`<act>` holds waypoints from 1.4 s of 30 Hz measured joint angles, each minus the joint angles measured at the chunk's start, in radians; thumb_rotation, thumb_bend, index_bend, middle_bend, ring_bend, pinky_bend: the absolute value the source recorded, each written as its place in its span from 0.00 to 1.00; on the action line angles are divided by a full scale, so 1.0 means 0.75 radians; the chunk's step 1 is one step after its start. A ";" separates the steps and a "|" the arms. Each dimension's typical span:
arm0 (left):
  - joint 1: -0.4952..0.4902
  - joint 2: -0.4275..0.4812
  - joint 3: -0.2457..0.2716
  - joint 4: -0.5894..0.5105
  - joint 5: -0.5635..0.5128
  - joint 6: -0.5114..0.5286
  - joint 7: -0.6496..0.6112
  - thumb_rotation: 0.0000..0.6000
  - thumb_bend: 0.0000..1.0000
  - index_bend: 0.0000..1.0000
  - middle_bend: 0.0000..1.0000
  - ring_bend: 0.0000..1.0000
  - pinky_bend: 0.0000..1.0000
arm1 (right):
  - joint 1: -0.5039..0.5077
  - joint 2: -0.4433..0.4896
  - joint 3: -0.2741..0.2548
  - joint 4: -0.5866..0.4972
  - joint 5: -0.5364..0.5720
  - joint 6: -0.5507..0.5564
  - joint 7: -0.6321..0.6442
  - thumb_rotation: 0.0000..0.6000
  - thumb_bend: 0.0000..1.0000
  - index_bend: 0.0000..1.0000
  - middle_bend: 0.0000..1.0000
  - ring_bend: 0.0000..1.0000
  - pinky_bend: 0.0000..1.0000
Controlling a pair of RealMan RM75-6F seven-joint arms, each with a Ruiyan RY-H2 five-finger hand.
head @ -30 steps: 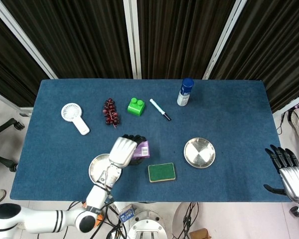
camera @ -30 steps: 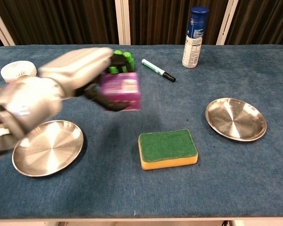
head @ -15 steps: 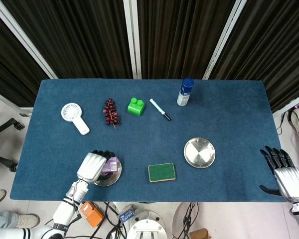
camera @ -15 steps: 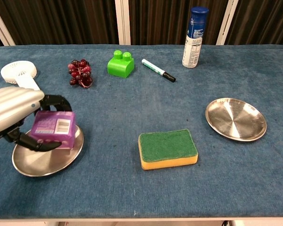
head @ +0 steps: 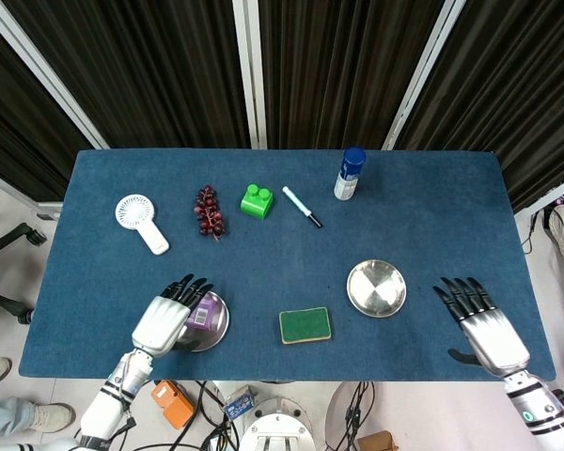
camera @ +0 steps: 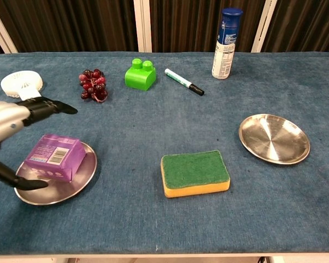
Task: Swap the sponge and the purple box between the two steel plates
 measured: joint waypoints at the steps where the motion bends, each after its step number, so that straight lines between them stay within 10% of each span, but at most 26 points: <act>1: 0.011 0.017 0.010 -0.011 0.027 0.022 -0.005 0.96 0.00 0.09 0.08 0.04 0.20 | 0.020 -0.007 0.003 -0.021 -0.010 -0.028 -0.027 1.00 0.16 0.00 0.00 0.00 0.00; 9: 0.162 0.183 0.065 -0.045 0.211 0.321 -0.126 0.96 0.05 0.09 0.08 0.04 0.20 | 0.223 -0.168 0.079 -0.190 0.040 -0.382 -0.284 1.00 0.21 0.00 0.00 0.00 0.07; 20: 0.281 0.272 0.035 0.040 0.211 0.382 -0.355 1.00 0.05 0.09 0.08 0.04 0.20 | 0.432 -0.558 0.218 -0.155 0.476 -0.682 -0.619 1.00 0.29 0.01 0.04 0.01 0.13; 33: 0.304 0.290 0.000 0.028 0.214 0.330 -0.410 1.00 0.06 0.09 0.08 0.05 0.20 | 0.550 -0.638 0.219 -0.116 0.675 -0.708 -0.728 1.00 0.44 0.66 0.52 0.53 0.60; 42: 0.318 0.316 -0.034 0.019 0.201 0.317 -0.453 1.00 0.06 0.09 0.08 0.05 0.20 | 0.535 -0.596 0.227 -0.132 0.584 -0.558 -0.607 1.00 0.45 0.71 0.56 0.57 0.61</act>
